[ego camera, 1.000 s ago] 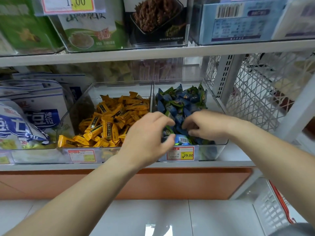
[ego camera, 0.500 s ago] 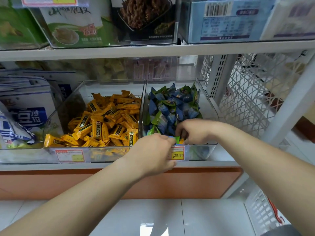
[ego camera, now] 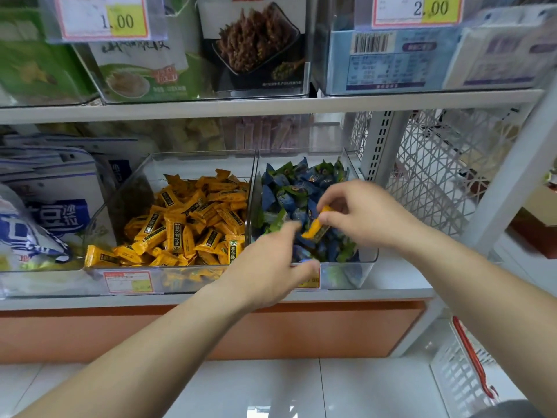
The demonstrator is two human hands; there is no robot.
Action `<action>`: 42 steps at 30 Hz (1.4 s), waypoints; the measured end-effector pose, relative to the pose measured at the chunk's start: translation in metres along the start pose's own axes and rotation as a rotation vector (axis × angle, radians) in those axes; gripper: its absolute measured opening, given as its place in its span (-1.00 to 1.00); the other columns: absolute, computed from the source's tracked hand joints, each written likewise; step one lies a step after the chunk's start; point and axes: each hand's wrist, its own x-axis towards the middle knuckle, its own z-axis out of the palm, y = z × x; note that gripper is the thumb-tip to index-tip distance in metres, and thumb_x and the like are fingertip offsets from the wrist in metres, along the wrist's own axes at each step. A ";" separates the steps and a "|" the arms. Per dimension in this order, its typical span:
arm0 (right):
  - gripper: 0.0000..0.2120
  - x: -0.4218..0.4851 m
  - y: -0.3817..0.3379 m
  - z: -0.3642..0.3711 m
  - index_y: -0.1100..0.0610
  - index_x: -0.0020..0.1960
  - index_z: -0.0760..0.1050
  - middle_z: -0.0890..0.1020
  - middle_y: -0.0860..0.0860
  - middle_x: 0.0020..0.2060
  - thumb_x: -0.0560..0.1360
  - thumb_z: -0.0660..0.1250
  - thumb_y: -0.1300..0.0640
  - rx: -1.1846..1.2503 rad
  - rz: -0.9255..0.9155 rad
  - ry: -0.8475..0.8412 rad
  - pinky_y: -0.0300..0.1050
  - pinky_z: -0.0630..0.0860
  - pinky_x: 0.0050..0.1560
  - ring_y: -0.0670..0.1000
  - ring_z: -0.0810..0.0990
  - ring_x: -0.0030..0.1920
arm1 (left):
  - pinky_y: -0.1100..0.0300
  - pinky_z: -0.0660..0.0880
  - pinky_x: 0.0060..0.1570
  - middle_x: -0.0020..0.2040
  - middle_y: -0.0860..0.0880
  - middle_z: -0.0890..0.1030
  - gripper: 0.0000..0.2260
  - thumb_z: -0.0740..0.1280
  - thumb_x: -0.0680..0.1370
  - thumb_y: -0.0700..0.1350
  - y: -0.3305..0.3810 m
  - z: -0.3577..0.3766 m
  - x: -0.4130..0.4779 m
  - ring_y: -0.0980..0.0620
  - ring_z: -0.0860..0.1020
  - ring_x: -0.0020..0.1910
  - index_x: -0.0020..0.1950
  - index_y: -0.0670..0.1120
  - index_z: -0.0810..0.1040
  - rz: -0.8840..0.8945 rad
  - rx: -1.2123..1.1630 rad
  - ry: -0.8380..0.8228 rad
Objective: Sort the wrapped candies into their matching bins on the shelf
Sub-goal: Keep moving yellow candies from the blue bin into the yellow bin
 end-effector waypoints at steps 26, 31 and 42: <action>-0.41 -0.008 0.072 -0.005 0.04 0.44 0.36 0.55 -0.03 0.12 0.46 0.43 -0.01 0.211 0.166 0.123 -0.08 0.50 -0.04 -0.05 0.59 -0.08 | 0.22 0.52 -0.06 -0.02 0.14 0.62 -0.77 0.34 0.54 0.10 0.007 -0.039 0.057 0.17 0.56 -0.05 0.16 0.09 0.59 0.086 0.006 0.362; -0.49 -0.017 0.084 -0.005 -0.03 0.41 0.41 0.59 -0.22 0.00 0.51 0.32 -0.17 0.229 0.169 0.003 -0.33 0.39 -0.17 -0.29 0.51 -0.13 | 0.27 0.52 -0.06 0.01 0.11 0.67 -0.80 0.40 0.54 -0.01 0.041 0.014 0.090 0.16 0.60 -0.04 0.13 -0.01 0.65 0.178 -0.017 -0.167; -0.50 -0.017 0.091 0.003 0.04 0.41 0.39 0.59 -0.16 -0.02 0.55 0.31 -0.15 0.325 0.151 -0.034 -0.17 0.42 -0.03 -0.02 0.61 -0.04 | 0.17 0.51 0.07 0.08 0.15 0.67 -0.78 0.34 0.54 -0.11 0.010 0.000 0.101 0.14 0.59 0.00 0.13 0.11 0.66 0.177 0.263 -0.566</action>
